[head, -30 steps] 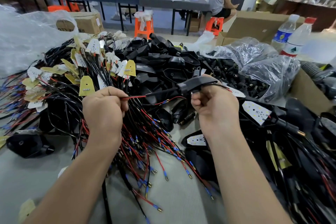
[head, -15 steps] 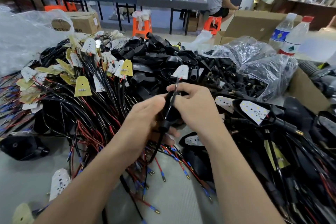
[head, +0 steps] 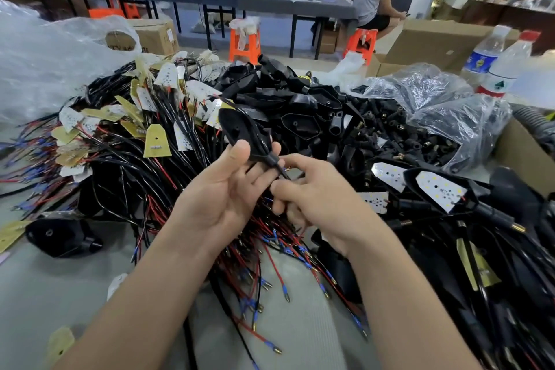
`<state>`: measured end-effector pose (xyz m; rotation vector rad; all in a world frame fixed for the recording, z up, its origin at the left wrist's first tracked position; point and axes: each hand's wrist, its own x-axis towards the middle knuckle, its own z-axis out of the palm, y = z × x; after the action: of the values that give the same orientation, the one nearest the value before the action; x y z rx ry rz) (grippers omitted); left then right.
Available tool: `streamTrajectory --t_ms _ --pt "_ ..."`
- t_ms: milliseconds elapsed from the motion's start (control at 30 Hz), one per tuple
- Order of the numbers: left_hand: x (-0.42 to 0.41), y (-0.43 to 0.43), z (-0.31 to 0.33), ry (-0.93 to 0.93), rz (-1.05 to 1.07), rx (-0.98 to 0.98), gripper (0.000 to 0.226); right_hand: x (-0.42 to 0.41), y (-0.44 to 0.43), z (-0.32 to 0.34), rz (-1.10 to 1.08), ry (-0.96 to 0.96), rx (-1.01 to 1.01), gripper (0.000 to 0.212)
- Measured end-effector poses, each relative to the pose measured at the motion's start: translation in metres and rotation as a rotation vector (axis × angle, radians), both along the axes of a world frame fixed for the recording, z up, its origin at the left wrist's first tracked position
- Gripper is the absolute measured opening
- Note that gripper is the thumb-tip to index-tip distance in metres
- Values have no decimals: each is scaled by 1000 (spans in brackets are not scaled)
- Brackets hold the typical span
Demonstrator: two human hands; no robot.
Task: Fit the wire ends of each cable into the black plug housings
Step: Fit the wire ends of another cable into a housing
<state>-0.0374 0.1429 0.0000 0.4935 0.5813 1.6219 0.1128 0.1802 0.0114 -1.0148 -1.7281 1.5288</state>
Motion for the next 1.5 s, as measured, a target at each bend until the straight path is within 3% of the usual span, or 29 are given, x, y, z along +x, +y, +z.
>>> streamTrajectory --t_ms 67,133,433,567,700,733,800,867,933,1033,1167,1233,1333,1433,1500 --pt "-2 2 0 -71 20 38 41 10 7 5 -37 -23 42 10" --pt "-3 2 -1 -86 41 61 35 21 9 9 -11 -37 73 18" --pt "-18 -2 5 -201 100 105 34 46 11 25 -4 -119 109 16" --pt "-19 -1 -2 -80 93 70 41 43 13 20 -209 -414 364 10" --pt "-19 4 -11 60 108 75 52 30 7 12 -391 -657 548 16" --pt "-19 6 -12 122 116 84 51 24 5 11 -405 -653 590 24" --pt "-19 7 -15 279 120 104 48 11 1 9 -427 -429 561 37" --pt "-18 6 -16 389 79 120 53 -3 -5 8 -414 -154 460 38" --pt "-15 4 -18 456 -3 149 57 -12 -8 5 -382 -1 435 31" --pt "-9 1 -18 486 -88 181 52 -13 -7 2 -426 120 451 15" --pt "-3 3 -20 460 -97 154 50 -11 -3 5 -445 365 215 26" --pt "0 4 -23 457 -90 137 51 -8 -1 7 -357 319 152 25" --pt "-2 3 -25 446 -135 178 45 -1 2 8 -211 74 201 22" --pt "-1 2 -24 402 -163 213 40 -1 0 7 -388 -60 329 11" --pt "1 3 -22 418 -171 249 41 -8 -5 5 -548 -2 434 11"
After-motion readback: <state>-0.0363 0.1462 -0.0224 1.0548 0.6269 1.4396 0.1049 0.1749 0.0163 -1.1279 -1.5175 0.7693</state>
